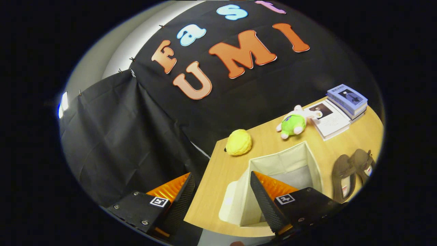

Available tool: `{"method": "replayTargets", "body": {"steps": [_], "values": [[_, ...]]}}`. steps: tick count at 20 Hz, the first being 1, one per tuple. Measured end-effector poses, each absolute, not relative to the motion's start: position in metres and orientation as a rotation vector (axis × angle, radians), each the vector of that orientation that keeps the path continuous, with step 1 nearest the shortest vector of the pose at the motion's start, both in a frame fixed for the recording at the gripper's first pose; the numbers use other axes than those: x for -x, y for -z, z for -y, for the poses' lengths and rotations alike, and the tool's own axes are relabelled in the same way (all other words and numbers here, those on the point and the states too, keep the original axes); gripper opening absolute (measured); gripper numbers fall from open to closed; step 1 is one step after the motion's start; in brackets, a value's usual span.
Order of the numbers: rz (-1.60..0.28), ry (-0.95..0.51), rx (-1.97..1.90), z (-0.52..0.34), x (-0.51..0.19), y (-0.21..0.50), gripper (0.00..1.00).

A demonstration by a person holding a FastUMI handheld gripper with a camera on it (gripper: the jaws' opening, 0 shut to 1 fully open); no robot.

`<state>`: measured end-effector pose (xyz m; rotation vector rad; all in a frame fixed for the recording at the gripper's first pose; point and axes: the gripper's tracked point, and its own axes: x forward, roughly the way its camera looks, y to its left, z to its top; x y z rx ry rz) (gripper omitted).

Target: Open the storage box then place both shoes into the box .Put the left shoe in first, then the right shoe, with the right side of both shoes facing outward in a uniform manner.

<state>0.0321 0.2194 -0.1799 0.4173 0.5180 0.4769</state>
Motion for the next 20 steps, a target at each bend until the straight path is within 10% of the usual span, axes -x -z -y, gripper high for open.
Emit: {"method": "replayTargets", "body": {"steps": [20], "values": [[-0.542, 0.004, -0.154, 0.047, -0.015, 0.296, 0.94]]}}
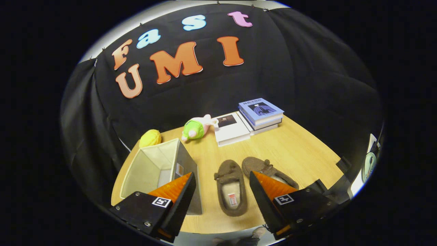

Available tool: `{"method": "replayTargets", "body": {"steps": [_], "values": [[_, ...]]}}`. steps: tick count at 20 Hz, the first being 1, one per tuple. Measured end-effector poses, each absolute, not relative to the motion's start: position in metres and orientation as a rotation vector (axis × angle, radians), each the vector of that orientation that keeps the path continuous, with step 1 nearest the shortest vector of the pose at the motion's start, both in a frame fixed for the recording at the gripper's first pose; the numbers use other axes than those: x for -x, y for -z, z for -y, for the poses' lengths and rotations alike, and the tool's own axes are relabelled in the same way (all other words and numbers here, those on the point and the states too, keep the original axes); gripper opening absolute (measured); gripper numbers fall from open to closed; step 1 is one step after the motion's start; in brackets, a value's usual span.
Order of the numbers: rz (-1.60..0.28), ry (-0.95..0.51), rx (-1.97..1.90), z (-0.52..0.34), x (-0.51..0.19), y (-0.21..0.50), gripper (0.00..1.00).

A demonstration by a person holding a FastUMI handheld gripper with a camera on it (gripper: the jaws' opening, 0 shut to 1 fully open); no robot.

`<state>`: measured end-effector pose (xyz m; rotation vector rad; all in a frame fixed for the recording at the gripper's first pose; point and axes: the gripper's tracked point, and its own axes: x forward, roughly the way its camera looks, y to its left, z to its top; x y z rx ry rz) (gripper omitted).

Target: Open the storage box then place both shoes into the box .Put the left shoe in first, then the right shoe, with the right side of both shoes facing outward in a uniform manner.

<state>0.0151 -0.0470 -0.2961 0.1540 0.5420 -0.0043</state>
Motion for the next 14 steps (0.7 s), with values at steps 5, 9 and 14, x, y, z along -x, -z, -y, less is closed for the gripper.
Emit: {"method": "replayTargets", "body": {"steps": [5, 9, 14], "values": [[-0.678, 0.005, -0.13, 0.054, -0.016, 0.356, 0.75], [-0.769, 0.01, -0.127, 0.058, -0.018, 0.391, 0.64], [-0.834, 0.01, -0.137, 0.058, -0.032, 0.415, 0.54]]}}
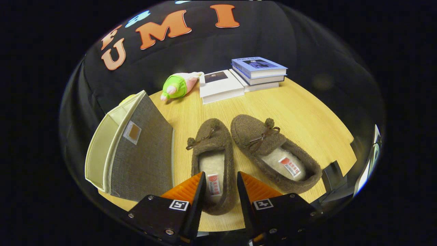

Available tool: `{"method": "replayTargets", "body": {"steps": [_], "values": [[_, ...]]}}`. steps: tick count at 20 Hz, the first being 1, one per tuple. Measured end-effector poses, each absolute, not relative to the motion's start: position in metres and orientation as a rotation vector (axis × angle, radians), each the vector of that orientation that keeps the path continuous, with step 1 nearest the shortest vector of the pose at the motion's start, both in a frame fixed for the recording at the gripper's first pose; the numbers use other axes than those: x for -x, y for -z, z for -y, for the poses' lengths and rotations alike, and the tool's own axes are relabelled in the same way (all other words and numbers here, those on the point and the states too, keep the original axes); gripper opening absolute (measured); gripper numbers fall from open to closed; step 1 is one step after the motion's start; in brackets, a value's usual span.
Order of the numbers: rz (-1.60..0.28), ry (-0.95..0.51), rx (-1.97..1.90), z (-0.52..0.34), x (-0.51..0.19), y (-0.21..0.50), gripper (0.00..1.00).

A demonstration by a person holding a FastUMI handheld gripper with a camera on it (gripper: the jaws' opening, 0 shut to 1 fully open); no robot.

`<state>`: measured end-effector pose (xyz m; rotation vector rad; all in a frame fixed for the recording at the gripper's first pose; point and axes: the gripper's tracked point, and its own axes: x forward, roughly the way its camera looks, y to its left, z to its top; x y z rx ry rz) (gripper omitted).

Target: Open the storage box then place both shoes into the box .Put the left shoe in first, then the right shoe, with the right side of both shoes facing outward in a uniform manner.

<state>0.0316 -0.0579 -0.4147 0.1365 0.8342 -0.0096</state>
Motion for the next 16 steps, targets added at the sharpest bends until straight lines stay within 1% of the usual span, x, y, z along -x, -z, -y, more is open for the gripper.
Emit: {"method": "replayTargets", "body": {"steps": [3, 9, 10, 14, 15, 16], "values": [[-0.871, 0.014, -0.152, 0.057, -0.041, 0.428, 0.49], [-0.923, 0.019, -0.132, 0.058, -0.051, 0.447, 0.45], [-0.925, 0.02, -0.127, 0.058, -0.053, 0.449, 0.42], [-0.915, 0.039, -0.156, 0.064, -0.056, 0.447, 0.15], [-0.902, 0.044, -0.19, 0.063, -0.057, 0.444, 0.05], [-0.889, 0.048, -0.215, 0.063, -0.058, 0.441, 0.04]]}}
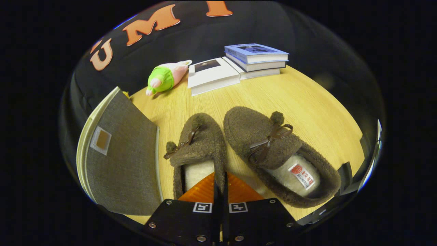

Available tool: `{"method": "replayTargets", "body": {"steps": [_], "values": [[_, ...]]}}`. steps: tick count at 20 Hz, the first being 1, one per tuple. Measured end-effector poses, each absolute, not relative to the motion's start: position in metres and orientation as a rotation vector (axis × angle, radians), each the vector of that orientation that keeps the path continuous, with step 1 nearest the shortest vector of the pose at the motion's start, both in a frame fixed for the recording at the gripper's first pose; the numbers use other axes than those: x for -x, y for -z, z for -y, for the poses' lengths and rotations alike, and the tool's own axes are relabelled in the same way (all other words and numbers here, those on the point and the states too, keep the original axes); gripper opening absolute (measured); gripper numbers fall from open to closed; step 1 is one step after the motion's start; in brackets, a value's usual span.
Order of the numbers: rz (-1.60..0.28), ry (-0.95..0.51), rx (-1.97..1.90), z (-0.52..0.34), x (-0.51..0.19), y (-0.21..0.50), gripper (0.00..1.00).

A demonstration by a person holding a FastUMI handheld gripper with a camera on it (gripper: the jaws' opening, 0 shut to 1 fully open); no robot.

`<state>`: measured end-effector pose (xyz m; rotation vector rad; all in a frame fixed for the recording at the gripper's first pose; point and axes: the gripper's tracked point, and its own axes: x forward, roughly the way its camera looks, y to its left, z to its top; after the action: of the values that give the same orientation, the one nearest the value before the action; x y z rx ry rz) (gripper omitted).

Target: Open the storage box then place both shoes into the box .Put the left shoe in first, then the right shoe, with the right side of both shoes facing outward in a uniform manner.

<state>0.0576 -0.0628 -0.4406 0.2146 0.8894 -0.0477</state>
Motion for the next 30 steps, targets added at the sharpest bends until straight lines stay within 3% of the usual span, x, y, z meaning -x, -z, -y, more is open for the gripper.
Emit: {"method": "replayTargets", "body": {"steps": [9, 17, 23, 30], "values": [[-0.824, 0.058, -0.25, 0.059, -0.046, 0.396, 0.01], [-0.713, 0.086, -0.335, 0.039, -0.04, 0.307, 0.01], [-0.643, 0.048, -0.369, -0.002, -0.038, 0.252, 0.01], [-0.645, -0.034, -0.351, -0.076, -0.046, 0.239, 0.01]]}}
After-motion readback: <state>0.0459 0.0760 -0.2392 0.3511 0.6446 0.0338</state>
